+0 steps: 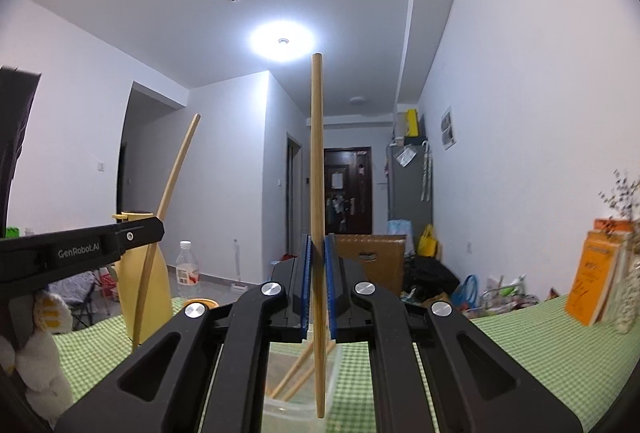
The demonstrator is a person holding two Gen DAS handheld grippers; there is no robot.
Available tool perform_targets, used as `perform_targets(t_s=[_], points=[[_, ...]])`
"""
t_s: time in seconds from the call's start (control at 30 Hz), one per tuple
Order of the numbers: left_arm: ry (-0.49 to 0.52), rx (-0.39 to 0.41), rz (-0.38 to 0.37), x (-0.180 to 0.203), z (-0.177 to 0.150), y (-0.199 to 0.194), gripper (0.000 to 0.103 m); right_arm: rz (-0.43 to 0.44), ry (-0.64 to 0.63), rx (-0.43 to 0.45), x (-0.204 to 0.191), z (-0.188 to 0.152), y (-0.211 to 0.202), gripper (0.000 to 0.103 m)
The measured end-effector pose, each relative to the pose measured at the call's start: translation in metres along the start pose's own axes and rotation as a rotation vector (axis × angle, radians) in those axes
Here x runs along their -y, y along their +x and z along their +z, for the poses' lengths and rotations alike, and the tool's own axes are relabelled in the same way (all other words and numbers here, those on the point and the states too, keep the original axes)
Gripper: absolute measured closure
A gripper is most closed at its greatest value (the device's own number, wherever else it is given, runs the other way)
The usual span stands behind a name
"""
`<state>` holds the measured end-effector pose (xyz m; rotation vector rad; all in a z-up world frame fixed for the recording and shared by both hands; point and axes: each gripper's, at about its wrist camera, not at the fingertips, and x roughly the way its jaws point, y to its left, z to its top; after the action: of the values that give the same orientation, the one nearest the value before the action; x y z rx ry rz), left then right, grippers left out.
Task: Organize utensils
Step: 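Carry both upright chopsticks over the clear plastic box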
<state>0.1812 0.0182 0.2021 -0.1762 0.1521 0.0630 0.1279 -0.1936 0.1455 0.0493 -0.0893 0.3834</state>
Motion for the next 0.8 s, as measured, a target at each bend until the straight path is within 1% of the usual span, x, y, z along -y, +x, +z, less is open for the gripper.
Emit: perform_targets(t_s=[0.2,0.4,0.6,0.67,0.8], points=[[-0.01,-0.001,0.009,-0.002,0.005,0.026,0.099,0.015,0.037,-0.032,0.009,-0.005,0.032,0.096],[-0.052,-0.02,0.01,-0.004,0.001,0.053,0.099,0.027,0.091,-0.077,0.019,-0.014,0.065,0.096],[-0.032,-0.041,0.049,-0.007,-0.015,0.085,0.099,0.034,0.101,-0.121,0.022,-0.026,0.088,0.096],[-0.039,-0.064,0.058,-0.009,-0.023,0.096,0.099,0.036,0.104,-0.133,0.02,-0.032,0.091,0.096],[-0.023,-0.076,0.056,-0.013,-0.038,0.11,0.099,0.037,0.087,-0.154,0.016,-0.045,0.093,0.096]])
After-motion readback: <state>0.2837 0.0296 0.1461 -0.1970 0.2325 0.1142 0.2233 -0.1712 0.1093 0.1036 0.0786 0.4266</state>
